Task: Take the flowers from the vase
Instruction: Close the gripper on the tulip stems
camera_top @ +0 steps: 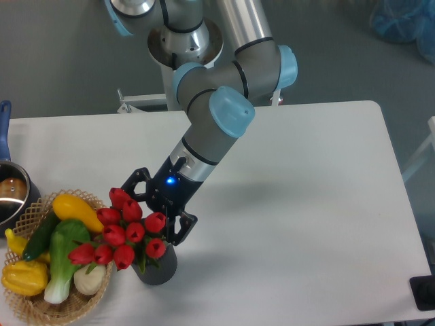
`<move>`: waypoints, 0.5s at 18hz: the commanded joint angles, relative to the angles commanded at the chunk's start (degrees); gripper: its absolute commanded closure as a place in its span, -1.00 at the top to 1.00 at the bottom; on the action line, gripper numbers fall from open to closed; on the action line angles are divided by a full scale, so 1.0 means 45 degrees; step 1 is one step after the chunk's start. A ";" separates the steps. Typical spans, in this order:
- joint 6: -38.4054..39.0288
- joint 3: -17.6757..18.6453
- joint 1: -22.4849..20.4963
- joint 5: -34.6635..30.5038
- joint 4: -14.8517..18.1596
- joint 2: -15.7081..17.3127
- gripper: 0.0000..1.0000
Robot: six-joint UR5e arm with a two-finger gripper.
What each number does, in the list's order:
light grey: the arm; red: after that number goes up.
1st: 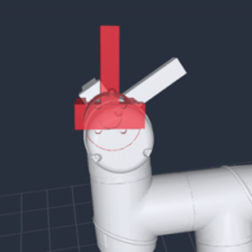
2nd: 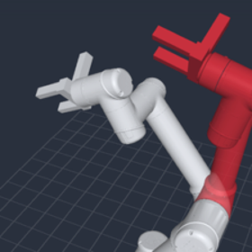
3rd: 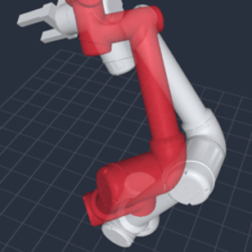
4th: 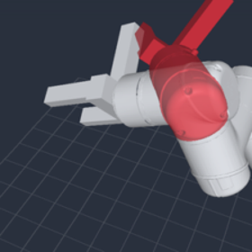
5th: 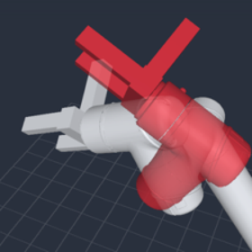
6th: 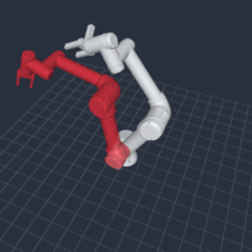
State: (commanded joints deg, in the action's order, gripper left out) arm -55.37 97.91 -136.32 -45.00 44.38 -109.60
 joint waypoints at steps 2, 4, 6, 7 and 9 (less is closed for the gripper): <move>0.0000 0.0019 0.0000 0.0019 0.0000 0.0000 0.55; 0.0000 0.0000 0.0000 0.0000 0.0000 -0.0019 0.41; 0.0000 0.0000 0.0000 0.0000 0.0000 -0.0020 0.38; 0.0019 0.0000 0.0000 0.0000 0.0000 -0.0020 0.32; 0.0020 0.0000 0.0000 0.0000 0.0000 -0.0020 0.22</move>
State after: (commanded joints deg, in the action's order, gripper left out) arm -55.28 97.91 -136.32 -45.00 44.38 -109.69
